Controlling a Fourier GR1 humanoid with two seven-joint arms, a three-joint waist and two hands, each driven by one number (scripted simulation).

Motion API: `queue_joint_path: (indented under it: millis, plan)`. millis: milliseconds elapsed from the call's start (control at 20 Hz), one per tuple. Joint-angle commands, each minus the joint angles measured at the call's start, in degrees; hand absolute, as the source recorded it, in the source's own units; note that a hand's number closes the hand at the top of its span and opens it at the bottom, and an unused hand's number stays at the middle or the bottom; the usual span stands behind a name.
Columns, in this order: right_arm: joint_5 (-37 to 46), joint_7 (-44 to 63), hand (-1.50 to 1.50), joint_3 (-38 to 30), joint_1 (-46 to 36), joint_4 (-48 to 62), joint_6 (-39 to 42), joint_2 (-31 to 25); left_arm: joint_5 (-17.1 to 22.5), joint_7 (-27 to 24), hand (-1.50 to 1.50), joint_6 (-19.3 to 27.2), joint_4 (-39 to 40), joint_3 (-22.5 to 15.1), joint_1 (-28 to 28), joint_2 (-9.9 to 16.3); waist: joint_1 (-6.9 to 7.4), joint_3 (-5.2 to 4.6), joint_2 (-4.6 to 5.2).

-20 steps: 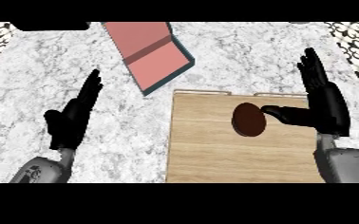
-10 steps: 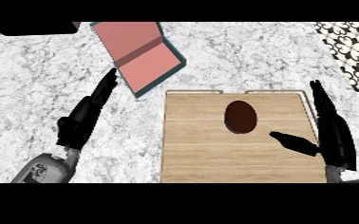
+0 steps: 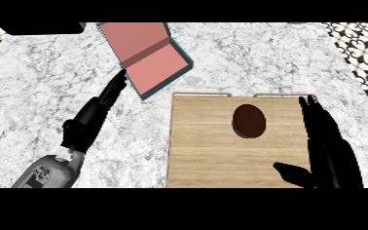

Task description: Pick the cupcake from the tray and place it in the cardboard box

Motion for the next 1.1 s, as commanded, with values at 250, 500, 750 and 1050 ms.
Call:
queue_joint_path:
  millis: [250, 500, 750, 1050]
  plan:
    - [2.2, 32.9, -1.50, 10.5, -7.6, -18.5, 27.0, 11.6, -0.7, -1.0, 0.00, -2.6, 2.3, 0.1, -1.6, -1.2, 2.82, 0.45, 0.91]
    - [3.8, 38.4, -1.50, 9.8, -14.6, -13.4, 30.9, 21.0, -1.7, -2.8, 0.00, -3.2, 3.4, 0.0, -1.7, -3.1, 3.27, 0.51, 1.12]
    - [2.6, 35.4, -1.50, 4.8, -17.4, -10.3, 33.6, 23.4, -4.7, 0.0, 0.00, -1.7, 3.1, -0.7, -2.7, -5.3, 2.90, 0.62, 1.01]
    - [7.0, 30.7, -1.50, 4.6, -13.8, -1.1, 29.2, 26.6, -0.8, -1.2, 0.00, -7.2, 5.4, 4.6, -3.6, -2.8, 2.59, 0.65, 1.08]
